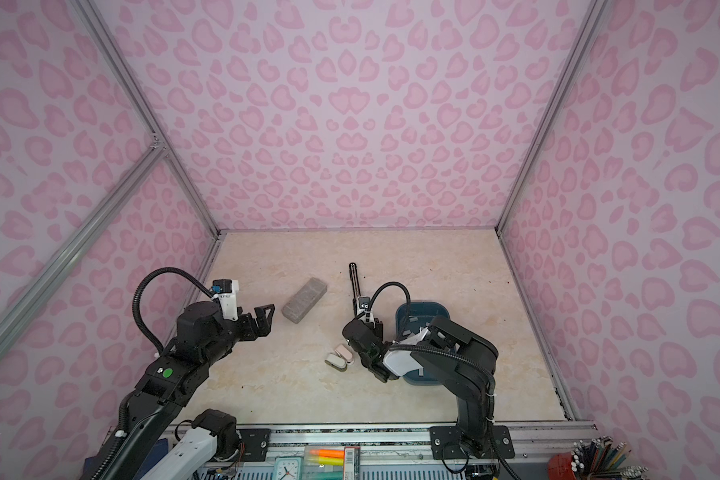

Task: Load the staples into the stapler
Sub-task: 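Lower the unfolded stapler onto the table with the right gripper, then open the right gripper and move it over the teal tray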

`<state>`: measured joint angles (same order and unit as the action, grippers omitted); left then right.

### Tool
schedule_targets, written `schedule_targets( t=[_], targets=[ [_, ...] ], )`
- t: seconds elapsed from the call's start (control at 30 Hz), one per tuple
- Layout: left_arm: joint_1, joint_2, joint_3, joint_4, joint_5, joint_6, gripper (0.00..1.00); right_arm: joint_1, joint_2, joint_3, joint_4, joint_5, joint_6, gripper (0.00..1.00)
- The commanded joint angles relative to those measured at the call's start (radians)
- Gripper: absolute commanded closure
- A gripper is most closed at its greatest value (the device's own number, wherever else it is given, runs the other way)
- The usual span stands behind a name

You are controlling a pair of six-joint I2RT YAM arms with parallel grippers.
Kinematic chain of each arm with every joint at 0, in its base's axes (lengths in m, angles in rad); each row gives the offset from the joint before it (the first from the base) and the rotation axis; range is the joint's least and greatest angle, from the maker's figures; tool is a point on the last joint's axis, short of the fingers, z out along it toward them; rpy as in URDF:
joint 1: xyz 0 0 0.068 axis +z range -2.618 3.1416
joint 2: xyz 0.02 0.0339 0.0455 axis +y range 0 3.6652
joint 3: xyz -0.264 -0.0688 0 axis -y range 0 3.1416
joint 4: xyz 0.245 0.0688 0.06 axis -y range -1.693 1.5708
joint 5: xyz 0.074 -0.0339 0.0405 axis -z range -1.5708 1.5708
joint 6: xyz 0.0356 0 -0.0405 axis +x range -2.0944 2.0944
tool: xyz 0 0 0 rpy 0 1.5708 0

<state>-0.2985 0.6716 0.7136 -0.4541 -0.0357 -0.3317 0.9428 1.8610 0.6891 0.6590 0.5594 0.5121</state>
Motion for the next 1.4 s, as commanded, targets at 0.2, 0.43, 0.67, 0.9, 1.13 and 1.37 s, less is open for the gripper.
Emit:
schedule_targets(
  t=[0.2,0.43,0.67,0.9,1.13,1.37],
  targets=[
    [0.001,0.004,0.001,-0.005,-0.029,-0.01,0.03,-0.015,-0.015,-0.079,0.177,-0.069,-0.043,0.67],
    [0.001,0.031,-0.006,-0.002,-0.049,-0.029,0.03,-0.016,-0.107,-0.063,0.106,-0.117,-0.102,0.6],
    [0.001,0.096,0.014,0.032,-0.097,-0.112,0.03,-0.067,-0.414,-0.099,-0.099,-0.141,-0.293,0.51],
    [0.001,0.031,-0.095,0.325,-0.033,-0.102,0.03,-0.228,-0.507,-0.052,-0.435,-0.23,-0.408,0.52],
    [0.0,0.027,-0.017,0.261,0.076,-0.078,0.03,-0.252,-0.588,-0.146,-0.364,-0.15,-0.422,0.49],
    [0.001,0.1,0.215,0.228,0.288,-0.095,0.03,-0.31,-0.593,-0.195,-0.325,-0.112,-0.385,0.46]
  ],
)
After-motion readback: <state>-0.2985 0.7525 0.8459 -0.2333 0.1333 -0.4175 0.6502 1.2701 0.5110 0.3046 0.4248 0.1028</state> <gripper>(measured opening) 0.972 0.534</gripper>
